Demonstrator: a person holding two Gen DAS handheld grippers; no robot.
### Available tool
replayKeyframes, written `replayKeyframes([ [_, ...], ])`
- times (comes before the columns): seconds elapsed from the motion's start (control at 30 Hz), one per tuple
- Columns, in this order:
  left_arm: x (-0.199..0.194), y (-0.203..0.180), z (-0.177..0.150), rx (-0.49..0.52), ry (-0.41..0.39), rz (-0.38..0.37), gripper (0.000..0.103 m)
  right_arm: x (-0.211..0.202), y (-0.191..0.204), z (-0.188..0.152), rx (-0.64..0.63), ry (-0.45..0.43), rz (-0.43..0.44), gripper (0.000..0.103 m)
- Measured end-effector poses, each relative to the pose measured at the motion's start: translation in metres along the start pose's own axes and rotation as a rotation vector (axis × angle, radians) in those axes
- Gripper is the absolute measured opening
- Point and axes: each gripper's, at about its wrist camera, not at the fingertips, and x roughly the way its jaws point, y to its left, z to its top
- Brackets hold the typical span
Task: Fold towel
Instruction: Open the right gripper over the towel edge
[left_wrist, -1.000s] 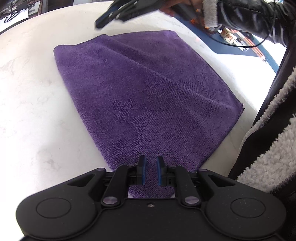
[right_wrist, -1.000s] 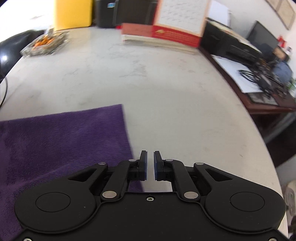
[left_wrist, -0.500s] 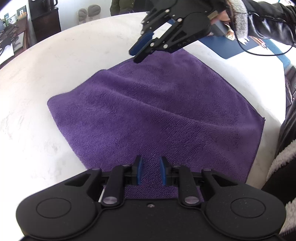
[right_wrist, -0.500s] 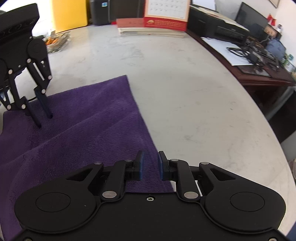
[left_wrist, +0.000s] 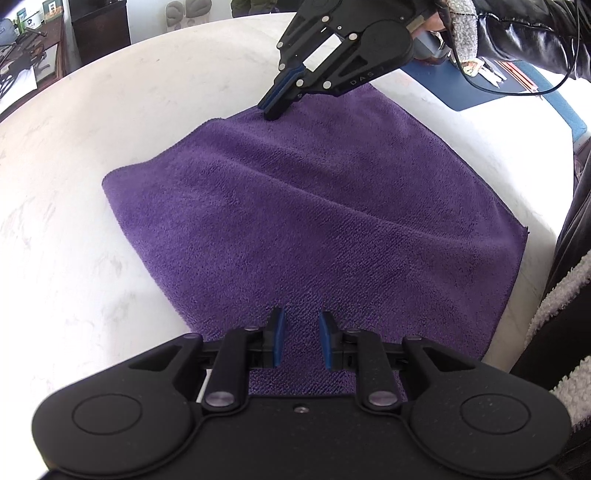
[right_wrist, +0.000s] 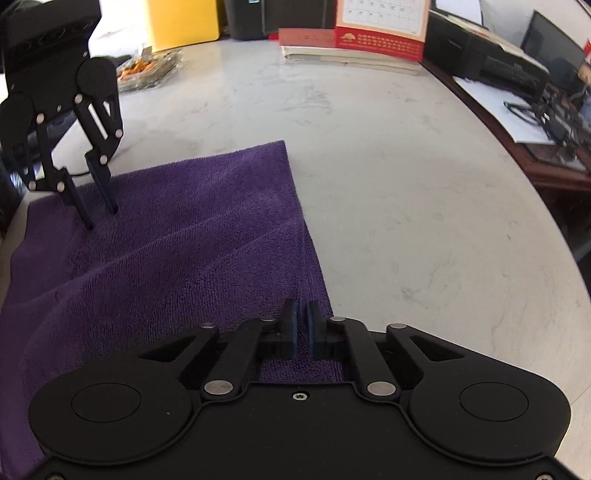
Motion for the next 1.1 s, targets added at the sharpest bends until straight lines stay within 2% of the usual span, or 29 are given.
replayKeyframes([
  [0.63, -0.001, -0.009, -0.007, 0.005, 0.005, 0.010, 0.019, 0.000, -0.004, -0.006, -0.009, -0.004, -0.111, 0.005],
  [0.77, -0.002, -0.011, -0.008, 0.020, 0.012, 0.011, 0.019, -0.009, -0.008, -0.010, 0.038, -0.008, -0.150, 0.014],
  [0.83, 0.000, -0.011, -0.007, 0.025, 0.015, 0.011, 0.019, -0.018, -0.010, -0.016, 0.071, -0.021, -0.172, 0.014],
  [1.03, 0.000, -0.011, -0.005, 0.032, 0.025, 0.009, 0.019, -0.034, -0.011, -0.038, 0.123, -0.003, -0.150, 0.015],
  [1.1, 0.000, -0.011, -0.004, 0.032, 0.028, 0.009, 0.019, -0.033, -0.012, -0.042, 0.125, 0.004, -0.132, 0.020],
])
